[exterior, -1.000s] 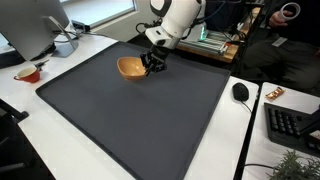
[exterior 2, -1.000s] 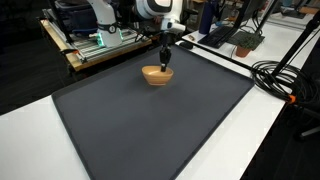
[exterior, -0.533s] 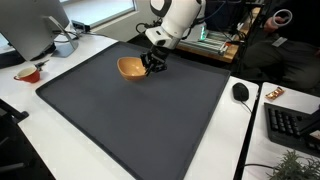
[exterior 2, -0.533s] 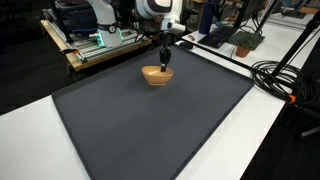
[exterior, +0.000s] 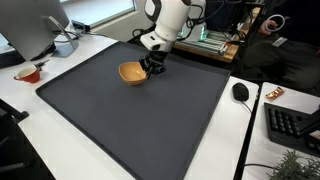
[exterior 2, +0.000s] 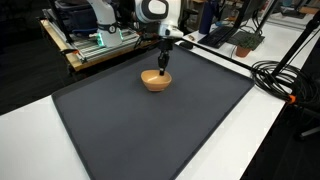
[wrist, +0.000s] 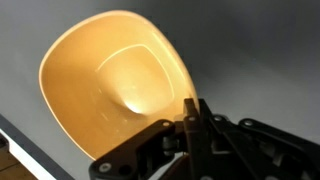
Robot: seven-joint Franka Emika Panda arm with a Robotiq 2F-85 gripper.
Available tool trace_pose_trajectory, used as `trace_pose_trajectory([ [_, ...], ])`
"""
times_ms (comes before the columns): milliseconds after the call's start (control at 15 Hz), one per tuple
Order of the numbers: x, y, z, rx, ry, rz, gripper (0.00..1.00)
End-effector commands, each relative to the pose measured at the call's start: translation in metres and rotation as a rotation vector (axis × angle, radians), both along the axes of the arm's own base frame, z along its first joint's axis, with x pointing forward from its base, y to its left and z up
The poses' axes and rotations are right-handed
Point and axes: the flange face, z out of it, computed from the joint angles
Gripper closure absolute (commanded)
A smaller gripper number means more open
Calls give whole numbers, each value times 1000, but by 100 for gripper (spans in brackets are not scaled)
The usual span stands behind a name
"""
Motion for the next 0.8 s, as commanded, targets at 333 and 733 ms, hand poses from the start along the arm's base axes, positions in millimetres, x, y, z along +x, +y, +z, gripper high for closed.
trace_pose_trajectory([
  [333,7,1,13,19,27,-15,42],
  [733,-9,34,37,22,-66,-2,1],
])
